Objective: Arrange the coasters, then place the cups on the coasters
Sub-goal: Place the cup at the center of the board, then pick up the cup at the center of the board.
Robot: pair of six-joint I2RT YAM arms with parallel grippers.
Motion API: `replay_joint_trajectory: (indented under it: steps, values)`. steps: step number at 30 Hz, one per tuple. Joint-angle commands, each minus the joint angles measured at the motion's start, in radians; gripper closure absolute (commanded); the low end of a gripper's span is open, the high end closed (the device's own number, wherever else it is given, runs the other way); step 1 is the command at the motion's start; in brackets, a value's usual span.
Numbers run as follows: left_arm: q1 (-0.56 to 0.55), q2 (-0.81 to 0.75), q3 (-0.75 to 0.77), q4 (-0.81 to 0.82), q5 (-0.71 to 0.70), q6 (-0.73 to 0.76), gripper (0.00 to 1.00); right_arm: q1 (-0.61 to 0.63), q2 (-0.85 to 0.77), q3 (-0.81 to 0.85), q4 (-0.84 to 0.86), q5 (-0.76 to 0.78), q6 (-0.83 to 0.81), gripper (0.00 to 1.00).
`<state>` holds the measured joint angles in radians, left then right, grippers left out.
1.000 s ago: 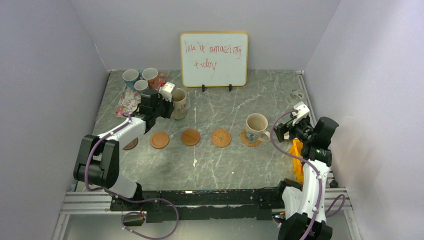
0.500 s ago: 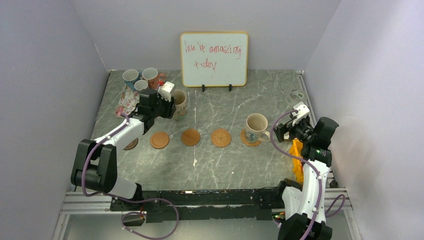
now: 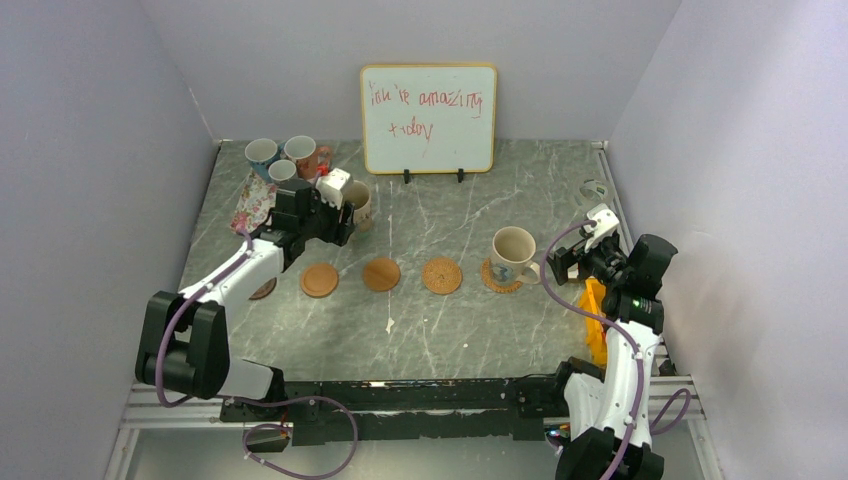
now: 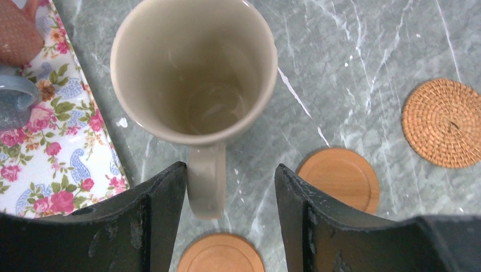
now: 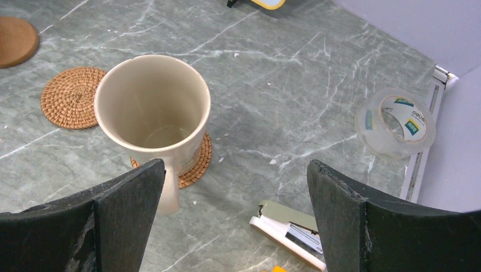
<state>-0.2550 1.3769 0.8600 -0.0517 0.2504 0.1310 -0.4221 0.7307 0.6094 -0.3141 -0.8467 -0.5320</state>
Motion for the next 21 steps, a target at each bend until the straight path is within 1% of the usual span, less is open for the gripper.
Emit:
replay_joint_trajectory:
  steps: [1, 6, 11, 17, 21]
  values:
    - [-0.008, -0.049, 0.051, -0.093, 0.034, 0.043, 0.37, -0.006, -0.017, -0.001, 0.008, -0.029, -0.017, 0.01]
    - [-0.013, -0.034, 0.060, -0.133, 0.006, 0.072, 0.37, -0.007, -0.020, 0.000, 0.006, -0.031, -0.017, 0.01]
    - [-0.016, -0.012, 0.050, -0.095, -0.038, 0.086, 0.38, -0.013, -0.023, 0.000, 0.003, -0.038, -0.018, 0.01]
    - [-0.043, 0.016, 0.067, -0.113, 0.042, 0.073, 0.39, -0.015, -0.018, -0.003, 0.005, -0.040, -0.017, 0.01]
    - [-0.095, 0.000, 0.062, -0.097, 0.017, 0.088, 0.39, -0.014, -0.016, -0.003, 0.006, -0.038, -0.017, 0.01]
